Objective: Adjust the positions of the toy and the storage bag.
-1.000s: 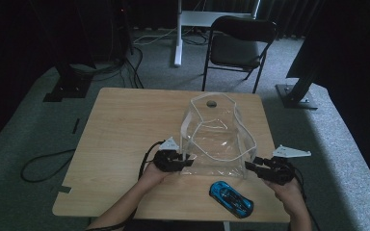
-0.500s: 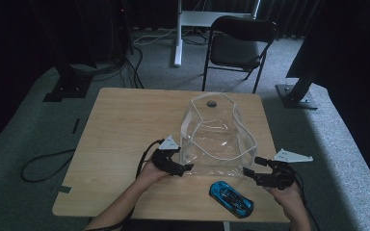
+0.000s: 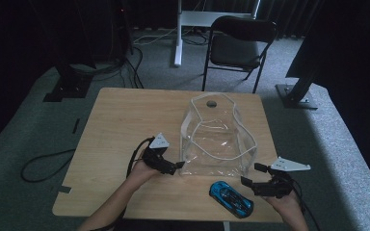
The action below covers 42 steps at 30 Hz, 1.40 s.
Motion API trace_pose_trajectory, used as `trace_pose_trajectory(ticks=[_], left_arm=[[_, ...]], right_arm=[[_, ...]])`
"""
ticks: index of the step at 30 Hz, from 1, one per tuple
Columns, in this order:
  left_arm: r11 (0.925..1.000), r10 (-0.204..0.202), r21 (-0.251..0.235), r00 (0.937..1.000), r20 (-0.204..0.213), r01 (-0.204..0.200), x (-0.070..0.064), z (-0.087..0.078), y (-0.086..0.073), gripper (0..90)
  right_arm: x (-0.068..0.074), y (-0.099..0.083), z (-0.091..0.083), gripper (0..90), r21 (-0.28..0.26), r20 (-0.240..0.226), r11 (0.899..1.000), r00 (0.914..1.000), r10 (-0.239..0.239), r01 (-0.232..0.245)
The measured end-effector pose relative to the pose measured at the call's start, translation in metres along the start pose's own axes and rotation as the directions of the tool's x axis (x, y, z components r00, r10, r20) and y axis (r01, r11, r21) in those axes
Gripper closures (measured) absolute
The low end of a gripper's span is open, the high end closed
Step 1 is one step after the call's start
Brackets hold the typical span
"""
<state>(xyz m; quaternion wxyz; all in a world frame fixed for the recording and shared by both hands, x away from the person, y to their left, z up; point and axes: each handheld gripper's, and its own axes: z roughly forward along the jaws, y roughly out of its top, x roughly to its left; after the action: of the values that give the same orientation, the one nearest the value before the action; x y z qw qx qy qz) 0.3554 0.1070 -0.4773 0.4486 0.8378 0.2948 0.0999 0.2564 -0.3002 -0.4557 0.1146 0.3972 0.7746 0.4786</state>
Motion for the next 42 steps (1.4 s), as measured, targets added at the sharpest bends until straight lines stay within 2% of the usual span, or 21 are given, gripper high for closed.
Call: trace_pose_trajectory(ticks=[6,12,17,21,22,23,27,35,37,41,42], left_arm=[[0.9998,-0.020,0.005,0.9988,-0.045,0.021,0.014,-0.014,-0.008,0.3],[0.9992,-0.032,0.021,0.9941,-0.104,0.034,0.025,-0.027,-0.019,0.3],[0.9981,-0.054,0.020,0.9851,-0.163,0.058,0.036,-0.041,-0.029,0.3],[0.9964,-0.080,0.011,0.9746,-0.209,0.084,0.043,-0.052,-0.037,0.3],[0.9964,-0.080,0.011,0.9746,-0.209,0.084,0.043,-0.052,-0.037,0.3],[0.9954,-0.093,0.001,0.9689,-0.230,0.095,0.047,-0.058,-0.040,0.3],[0.9938,-0.108,0.000,0.9594,-0.261,0.112,0.051,-0.067,-0.046,0.3],[0.9862,-0.156,0.001,0.9310,-0.330,0.166,0.060,-0.083,-0.065,0.3],[0.9835,-0.169,0.001,0.9198,-0.354,0.181,0.063,-0.087,-0.071,0.3],[0.9750,-0.206,0.000,0.9041,-0.374,0.222,0.067,-0.097,-0.084,0.3],[0.9724,-0.217,-0.003,0.8981,-0.383,0.233,0.068,-0.099,-0.087,0.3]], right_arm=[[0.004,-0.008,0.001,13.4,0.023,-0.032,1.000,0.9994,-0.012,0.013],[0.011,-0.016,0.010,13.4,0.047,-0.065,0.999,0.9978,-0.016,0.019],[0.016,-0.019,0.016,13.4,0.055,-0.082,0.998,0.9965,-0.016,0.021],[0.019,-0.021,0.019,13.4,0.057,-0.093,0.998,0.9954,-0.024,0.029],[0.019,-0.021,0.020,13.4,0.063,-0.090,0.998,0.9956,-0.025,0.031],[0.020,-0.022,0.021,13.4,0.066,-0.090,0.997,0.9955,-0.030,0.036],[0.021,-0.023,0.024,13.4,0.073,-0.101,0.997,0.9945,-0.028,0.036],[0.025,-0.023,0.028,13.4,0.085,-0.105,0.995,0.9940,-0.032,0.041],[0.025,-0.023,0.029,13.4,0.088,-0.112,0.995,0.9933,-0.031,0.041],[0.026,-0.024,0.032,13.4,0.108,-0.116,0.993,0.9923,-0.043,0.055],[0.027,-0.024,0.033,13.3,0.110,-0.112,0.992,0.9927,-0.045,0.058]])
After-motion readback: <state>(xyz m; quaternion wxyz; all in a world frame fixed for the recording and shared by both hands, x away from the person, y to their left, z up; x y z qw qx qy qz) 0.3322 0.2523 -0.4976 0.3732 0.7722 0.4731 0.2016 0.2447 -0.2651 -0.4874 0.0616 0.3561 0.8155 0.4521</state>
